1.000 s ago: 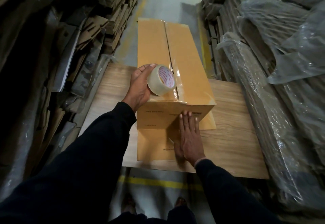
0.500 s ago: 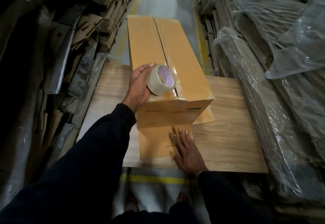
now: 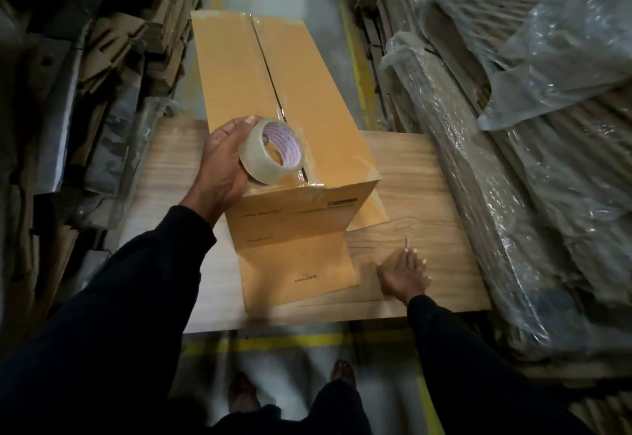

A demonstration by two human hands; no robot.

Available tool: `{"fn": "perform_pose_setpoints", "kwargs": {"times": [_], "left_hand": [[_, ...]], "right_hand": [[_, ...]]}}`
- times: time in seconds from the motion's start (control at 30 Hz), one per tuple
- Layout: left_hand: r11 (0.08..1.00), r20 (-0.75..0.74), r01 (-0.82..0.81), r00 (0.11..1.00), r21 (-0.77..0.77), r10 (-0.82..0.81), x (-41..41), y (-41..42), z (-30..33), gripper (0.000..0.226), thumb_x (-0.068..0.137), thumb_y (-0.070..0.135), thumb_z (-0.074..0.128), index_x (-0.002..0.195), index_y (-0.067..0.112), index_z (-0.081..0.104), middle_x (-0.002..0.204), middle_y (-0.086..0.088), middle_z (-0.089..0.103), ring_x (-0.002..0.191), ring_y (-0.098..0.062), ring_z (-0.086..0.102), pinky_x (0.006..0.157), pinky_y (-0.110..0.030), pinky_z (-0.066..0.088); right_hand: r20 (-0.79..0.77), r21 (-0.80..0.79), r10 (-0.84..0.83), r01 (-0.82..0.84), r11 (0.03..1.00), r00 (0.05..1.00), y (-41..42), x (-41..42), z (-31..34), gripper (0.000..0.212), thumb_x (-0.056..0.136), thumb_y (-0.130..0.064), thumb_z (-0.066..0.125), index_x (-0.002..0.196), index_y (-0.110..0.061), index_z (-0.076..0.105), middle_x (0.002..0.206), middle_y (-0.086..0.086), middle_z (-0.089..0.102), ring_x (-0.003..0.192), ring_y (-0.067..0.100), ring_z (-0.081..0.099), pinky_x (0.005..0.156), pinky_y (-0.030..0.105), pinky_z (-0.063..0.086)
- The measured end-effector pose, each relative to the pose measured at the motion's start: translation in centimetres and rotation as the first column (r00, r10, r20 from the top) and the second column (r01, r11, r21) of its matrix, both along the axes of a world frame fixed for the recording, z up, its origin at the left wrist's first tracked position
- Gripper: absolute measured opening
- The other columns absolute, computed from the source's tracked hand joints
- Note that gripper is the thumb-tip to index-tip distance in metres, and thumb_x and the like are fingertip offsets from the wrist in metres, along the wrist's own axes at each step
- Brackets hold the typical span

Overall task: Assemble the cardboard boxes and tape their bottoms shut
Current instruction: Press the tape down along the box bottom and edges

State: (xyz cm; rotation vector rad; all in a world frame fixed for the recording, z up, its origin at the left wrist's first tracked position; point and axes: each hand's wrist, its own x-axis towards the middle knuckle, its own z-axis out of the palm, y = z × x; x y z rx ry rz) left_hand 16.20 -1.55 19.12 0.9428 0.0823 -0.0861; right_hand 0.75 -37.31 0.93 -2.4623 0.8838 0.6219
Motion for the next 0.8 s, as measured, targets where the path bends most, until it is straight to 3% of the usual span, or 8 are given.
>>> {"fn": "perform_pose_setpoints", "kwargs": {"times": [0.07, 0.13, 0.2, 0.23, 0.33, 0.43, 0.67, 0.8], "left_hand": [[1.0, -0.009, 0.01, 1.0, -0.01, -0.01, -0.1, 0.0, 0.2, 0.012, 0.106, 0.011, 0.059, 0.109, 0.003, 0.068, 0.098, -0.005, 0.076, 0.087, -0.013, 0.07, 0.079, -0.025, 0.057], [0.999, -0.019, 0.032, 0.999, -0.018, -0.032, -0.2, 0.2, 0.3, 0.012, 0.107, 0.01, 0.057, 0.108, 0.004, 0.068, 0.096, -0.004, 0.075, 0.083, -0.012, 0.07, 0.077, -0.024, 0.057], [0.998, -0.029, 0.057, 0.998, -0.023, -0.057, -0.2, 0.4, 0.5, 0.013, 0.107, 0.01, 0.057, 0.109, 0.004, 0.068, 0.094, -0.004, 0.074, 0.081, -0.012, 0.069, 0.076, -0.024, 0.057], [0.998, -0.036, 0.065, 0.997, -0.023, -0.066, -0.2, 0.5, 0.5, 0.013, 0.107, 0.01, 0.057, 0.109, 0.004, 0.069, 0.094, -0.004, 0.073, 0.081, -0.011, 0.068, 0.075, -0.024, 0.057], [0.997, -0.061, 0.07, 0.996, -0.024, -0.071, -0.2, 1.0, 0.5, 0.014, 0.105, 0.012, 0.06, 0.112, 0.004, 0.07, 0.098, -0.005, 0.073, 0.082, -0.012, 0.067, 0.076, -0.025, 0.057], [0.997, -0.082, 0.071, 0.994, -0.007, -0.071, 0.0, 1.4, 0.6, 0.014, 0.105, 0.013, 0.061, 0.111, 0.005, 0.07, 0.098, -0.005, 0.073, 0.08, -0.012, 0.067, 0.074, -0.026, 0.058], [0.99, -0.106, 0.133, 0.986, 0.055, -0.127, -1.1, 3.8, 0.8, 0.025, 0.105, 0.016, 0.06, 0.122, -0.001, 0.066, 0.085, -0.007, 0.071, 0.075, -0.015, 0.063, 0.064, -0.024, 0.055], [0.98, -0.072, 0.169, 0.984, 0.107, -0.161, -2.6, 4.2, 1.8, 0.017, 0.104, 0.018, 0.059, 0.109, 0.006, 0.07, 0.092, -0.002, 0.075, 0.08, -0.013, 0.071, 0.067, -0.025, 0.058]], "right_hand": [[0.235, 0.076, -0.154, 0.14, 0.987, 0.96, 1.3, 2.0, 3.4, 0.079, 0.108, -0.054, 0.043, 0.17, -0.014, 0.013, 0.177, 0.009, -0.009, 0.163, 0.04, -0.005, 0.131, 0.056, 0.005], [0.542, 0.201, -0.283, 0.204, 0.958, 0.791, 3.5, 4.2, 8.2, 0.064, 0.111, -0.043, 0.044, 0.166, -0.014, 0.028, 0.178, 0.005, 0.001, 0.164, 0.03, 0.005, 0.132, 0.045, 0.012], [0.725, 0.258, -0.267, 0.108, 0.96, 0.634, 5.6, 6.9, 13.6, 0.056, 0.112, -0.039, 0.046, 0.163, -0.018, 0.037, 0.176, 0.001, 0.014, 0.16, 0.019, 0.018, 0.125, 0.031, 0.02], [0.766, 0.24, -0.195, 0.008, 0.971, 0.612, 6.5, 8.3, 15.9, 0.054, 0.112, -0.037, 0.047, 0.163, -0.021, 0.039, 0.174, 0.0, 0.021, 0.158, 0.015, 0.023, 0.122, 0.029, 0.022], [0.717, 0.187, 0.096, -0.323, 0.928, 0.691, 8.7, 12.0, 19.1, 0.056, 0.112, -0.039, 0.048, 0.165, -0.033, 0.033, 0.174, -0.001, 0.022, 0.157, 0.012, 0.023, 0.125, 0.03, 0.019], [0.569, 0.026, 0.332, -0.421, 0.907, 0.752, 10.5, 13.2, 18.7, 0.056, 0.112, -0.048, 0.043, 0.165, -0.04, 0.03, 0.177, 0.002, 0.012, 0.162, 0.021, 0.017, 0.126, 0.04, 0.025], [0.56, -0.047, 0.264, -0.287, 0.957, 0.785, 13.8, 6.9, 17.2, 0.058, 0.112, -0.055, 0.029, 0.167, -0.043, 0.018, 0.177, 0.003, 0.007, 0.147, 0.034, 0.045, 0.113, 0.047, 0.043], [0.568, -0.059, 0.222, -0.23, 0.971, 0.792, 15.7, 3.6, 17.1, 0.061, 0.112, -0.055, 0.028, 0.169, -0.039, 0.012, 0.176, 0.005, 0.002, 0.141, 0.037, 0.051, 0.108, 0.046, 0.047]]}}
